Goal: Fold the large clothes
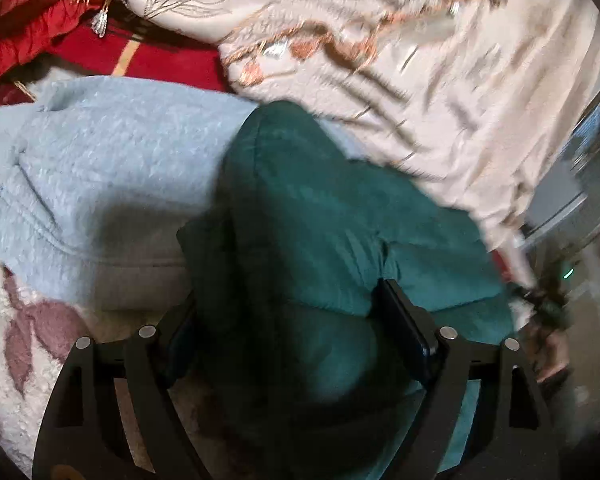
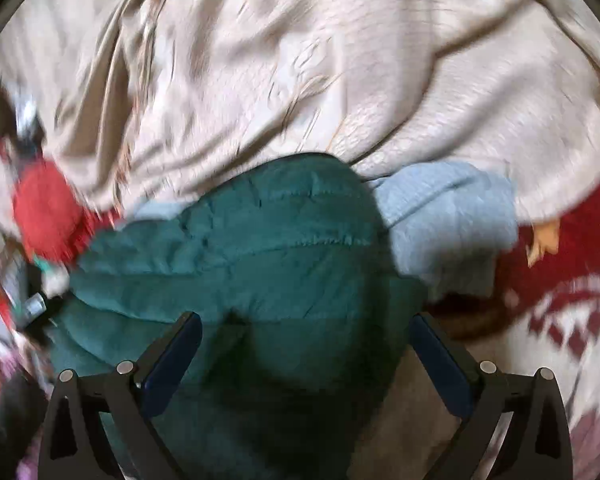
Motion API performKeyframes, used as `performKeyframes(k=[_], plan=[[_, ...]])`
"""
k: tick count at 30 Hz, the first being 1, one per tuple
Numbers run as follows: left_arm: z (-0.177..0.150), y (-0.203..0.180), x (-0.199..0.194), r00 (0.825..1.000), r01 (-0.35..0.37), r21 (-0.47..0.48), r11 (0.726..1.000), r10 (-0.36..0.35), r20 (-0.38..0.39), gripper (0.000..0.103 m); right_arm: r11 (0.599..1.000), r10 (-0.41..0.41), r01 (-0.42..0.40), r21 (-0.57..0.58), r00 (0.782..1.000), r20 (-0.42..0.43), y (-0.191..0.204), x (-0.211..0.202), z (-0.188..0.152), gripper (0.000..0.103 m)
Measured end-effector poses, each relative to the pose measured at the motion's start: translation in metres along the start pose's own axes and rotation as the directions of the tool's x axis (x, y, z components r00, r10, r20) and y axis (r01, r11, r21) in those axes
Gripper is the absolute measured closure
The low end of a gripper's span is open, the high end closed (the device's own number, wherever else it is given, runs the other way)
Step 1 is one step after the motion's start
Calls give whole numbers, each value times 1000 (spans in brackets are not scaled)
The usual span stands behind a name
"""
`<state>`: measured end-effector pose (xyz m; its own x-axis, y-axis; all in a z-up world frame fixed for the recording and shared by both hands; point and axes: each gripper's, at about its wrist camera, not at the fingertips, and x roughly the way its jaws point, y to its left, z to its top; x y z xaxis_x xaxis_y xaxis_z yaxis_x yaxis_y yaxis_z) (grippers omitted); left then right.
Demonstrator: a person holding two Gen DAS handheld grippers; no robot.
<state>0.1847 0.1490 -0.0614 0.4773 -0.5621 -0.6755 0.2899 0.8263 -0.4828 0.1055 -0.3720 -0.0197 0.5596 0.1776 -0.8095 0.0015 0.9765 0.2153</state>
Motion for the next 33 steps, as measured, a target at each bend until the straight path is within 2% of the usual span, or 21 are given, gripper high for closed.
performKeyframes(k=[1,3,5,6,10,12,16,18,19,20,22,26,28,31,32,33], plan=[[-2,-3,1,1000,-20,17,1000,20,4,18,1000,-18,18,8,999,-35,-6,11,-1,0],[-5,-7,2,998,-62,44,997,61,24,18,992,53,-47,113,997,-52,-26,20,-5,0],[-8,-4,3,998,-61,36,998,60,31,18,968,134,-119,220,989,-58,-45,27,-10,0],[-9,-2,3,998,-55,27,998,54,35,17,961,159,-141,236,985,-60,-49,29,-12,0],[-11,2,4,998,-45,18,999,44,37,17,953,210,-200,228,977,-21,-52,28,-20,0],[-12,4,3,999,-36,11,999,36,38,16,933,262,-255,253,965,7,-61,28,-25,0],[-13,5,4,999,-26,3,1000,26,41,16,924,285,-282,260,958,26,-64,30,-26,0],[-13,8,4,999,-15,-7,1000,15,41,15,910,322,-325,260,945,53,-62,32,-26,0],[-13,9,4,999,-12,-10,1000,12,42,15,897,366,-371,241,928,66,-60,32,-25,5],[-13,8,4,999,-12,-11,1000,13,43,15,882,416,-426,203,905,91,-56,28,-23,23],[-13,8,3,999,-12,-11,1000,12,47,15,901,398,-410,141,911,104,-47,22,-20,25],[-14,7,2,998,-10,-10,1000,10,56,16,907,377,-375,193,926,25,-46,34,-21,23],[-14,6,2,998,-7,-9,1000,8,55,17,903,381,-376,209,924,17,-45,36,-21,22],[-15,6,1,998,-7,-9,1000,8,60,17,913,375,-374,166,927,23,-37,34,-19,21],[-14,5,1,998,-10,-9,1000,10,61,18,917,368,-368,156,929,27,-36,33,-19,25],[-14,4,0,998,-13,-2,1000,13,63,25,924,360,-362,126,932,39,-32,28,-17,30]])
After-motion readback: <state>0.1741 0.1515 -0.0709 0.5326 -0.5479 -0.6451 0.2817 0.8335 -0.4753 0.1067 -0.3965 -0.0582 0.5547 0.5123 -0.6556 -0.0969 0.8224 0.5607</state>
